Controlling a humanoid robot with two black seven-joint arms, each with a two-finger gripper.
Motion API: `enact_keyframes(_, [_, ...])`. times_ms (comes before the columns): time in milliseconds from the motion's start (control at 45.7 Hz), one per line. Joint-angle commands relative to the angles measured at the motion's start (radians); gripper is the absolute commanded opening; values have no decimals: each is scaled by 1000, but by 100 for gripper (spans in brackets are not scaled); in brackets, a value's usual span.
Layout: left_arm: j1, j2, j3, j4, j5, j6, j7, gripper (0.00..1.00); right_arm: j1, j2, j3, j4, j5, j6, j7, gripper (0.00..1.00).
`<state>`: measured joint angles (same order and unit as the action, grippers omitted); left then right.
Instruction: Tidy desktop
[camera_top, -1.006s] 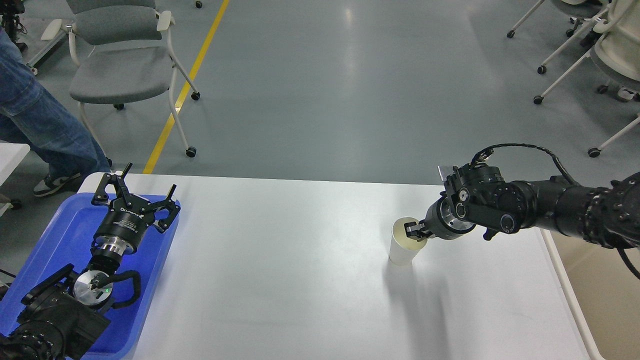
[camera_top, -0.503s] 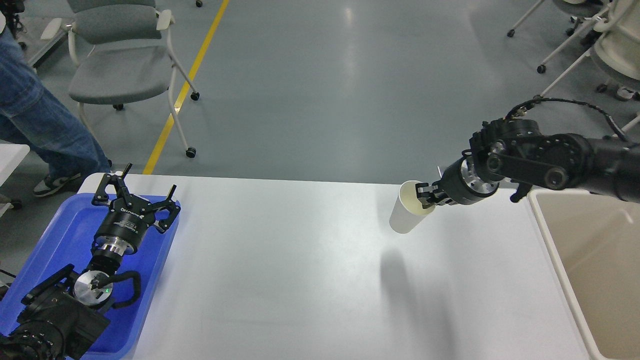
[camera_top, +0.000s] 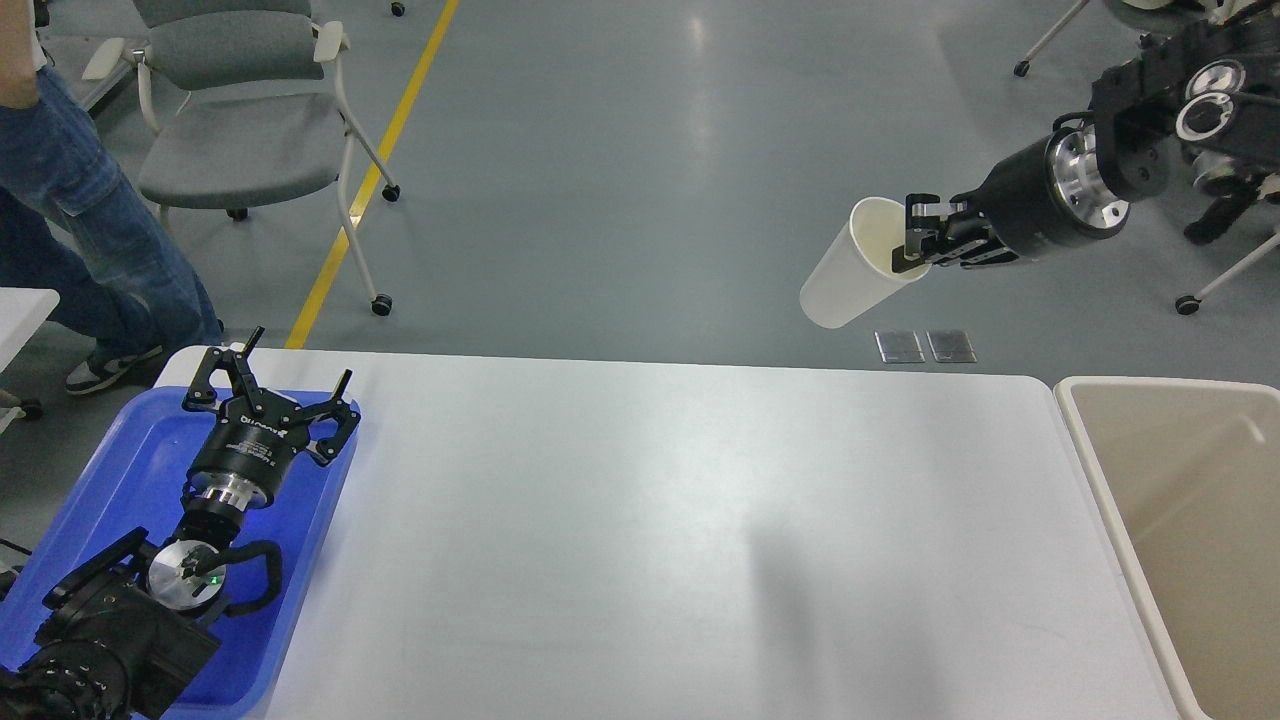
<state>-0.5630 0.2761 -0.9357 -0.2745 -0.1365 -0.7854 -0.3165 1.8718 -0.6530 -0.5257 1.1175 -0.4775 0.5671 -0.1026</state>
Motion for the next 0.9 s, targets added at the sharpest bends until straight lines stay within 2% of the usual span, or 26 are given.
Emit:
enact_keyframes(0, [0,0,0,0,0,0,-1,100,32,-73,1,-4,11,-22,-6,0])
enact_keyframes(241, [0,0,0,0,0,0,-1,100,-36,-161,7,-143,88,-199,-6,0])
enact_keyframes(525, [0,0,0,0,0,0,-1,100,-250,-252,23,-481,328,-368,-3,0])
enact_keyframes(700, [0,0,0,0,0,0,-1,100,-459,-240,116,-712,496,-427,-3,0])
enact_keyframes(875, [0,0,0,0,0,0,-1,100,-683,-174,325,-913,504,-481,-5,0])
